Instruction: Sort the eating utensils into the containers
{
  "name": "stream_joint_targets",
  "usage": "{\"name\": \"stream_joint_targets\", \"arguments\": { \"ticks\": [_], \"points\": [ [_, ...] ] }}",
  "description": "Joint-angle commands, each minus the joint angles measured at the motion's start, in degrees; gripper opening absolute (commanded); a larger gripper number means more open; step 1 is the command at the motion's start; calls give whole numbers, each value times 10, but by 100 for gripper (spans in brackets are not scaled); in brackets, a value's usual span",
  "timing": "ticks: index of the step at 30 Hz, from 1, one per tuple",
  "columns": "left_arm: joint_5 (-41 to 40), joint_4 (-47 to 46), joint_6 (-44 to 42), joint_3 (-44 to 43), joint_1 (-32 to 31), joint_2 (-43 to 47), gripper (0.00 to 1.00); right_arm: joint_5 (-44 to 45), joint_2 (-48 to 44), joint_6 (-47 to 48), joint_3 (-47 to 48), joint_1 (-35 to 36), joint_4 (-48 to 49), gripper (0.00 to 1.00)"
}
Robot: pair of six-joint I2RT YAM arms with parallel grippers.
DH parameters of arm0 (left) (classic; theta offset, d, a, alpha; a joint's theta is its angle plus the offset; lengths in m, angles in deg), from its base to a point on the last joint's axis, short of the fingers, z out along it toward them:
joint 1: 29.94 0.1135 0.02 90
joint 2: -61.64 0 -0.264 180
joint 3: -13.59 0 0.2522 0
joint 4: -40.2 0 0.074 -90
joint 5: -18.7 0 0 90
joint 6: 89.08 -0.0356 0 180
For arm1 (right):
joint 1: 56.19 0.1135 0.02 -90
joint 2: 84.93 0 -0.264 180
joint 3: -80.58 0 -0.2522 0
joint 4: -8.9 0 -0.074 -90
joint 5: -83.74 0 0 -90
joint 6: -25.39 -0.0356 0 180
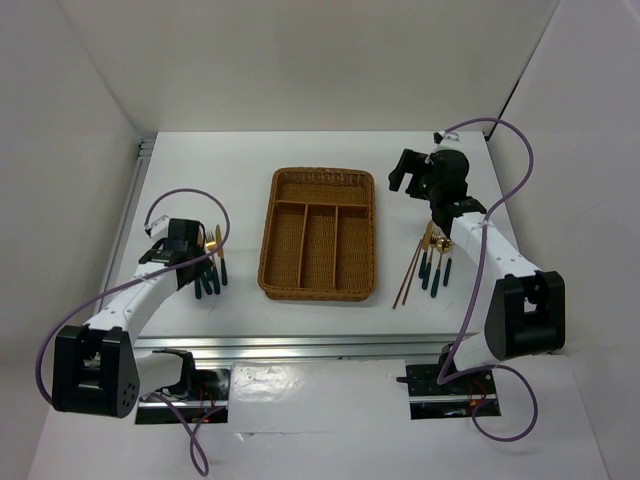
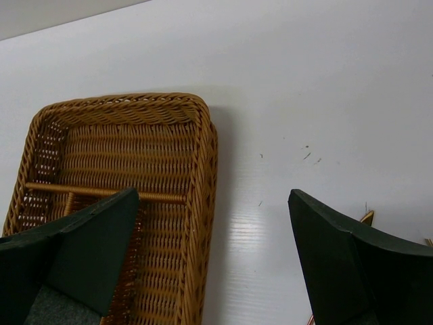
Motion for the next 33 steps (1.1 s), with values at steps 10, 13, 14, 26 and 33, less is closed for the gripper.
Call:
{"name": "stream_joint_targets", "arguments": {
  "ticks": [10,13,14,26,33],
  "points": [
    [10,2,16,14,25,-40,62,7,6,7,26,1,22,100],
    [10,-3,16,20,25,-45,60,7,6,7,26,1,22,100],
    [10,-3,16,20,25,-45,60,7,6,7,26,1,22,100],
    [47,-30,-15,20,43,-91,56,13,6,7,26,1,17,100],
    [53,-36,-25,2,43,-126,45,13,11,7,31,1,17,100]
  ]
}}
